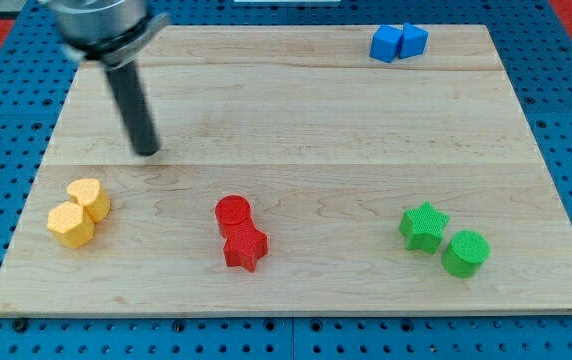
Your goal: Nudge the yellow heart and the yellow hexagon towards right
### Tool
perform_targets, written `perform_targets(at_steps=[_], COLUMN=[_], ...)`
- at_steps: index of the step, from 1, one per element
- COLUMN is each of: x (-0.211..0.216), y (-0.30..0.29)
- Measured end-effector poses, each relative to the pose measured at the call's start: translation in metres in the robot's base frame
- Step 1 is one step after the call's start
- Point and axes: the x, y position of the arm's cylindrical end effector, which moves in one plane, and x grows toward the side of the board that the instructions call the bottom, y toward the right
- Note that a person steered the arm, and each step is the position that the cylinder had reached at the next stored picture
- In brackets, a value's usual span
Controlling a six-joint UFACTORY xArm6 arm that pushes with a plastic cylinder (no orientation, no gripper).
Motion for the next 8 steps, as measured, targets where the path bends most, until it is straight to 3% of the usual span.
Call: perform_targets(at_steps=[1, 2, 3, 5, 6, 8], x=[0.04, 0.034, 0.034, 0.173, 0.162, 0.087], y=[-0.073, -0.114, -0.114, -0.114, -0.074, -0.064])
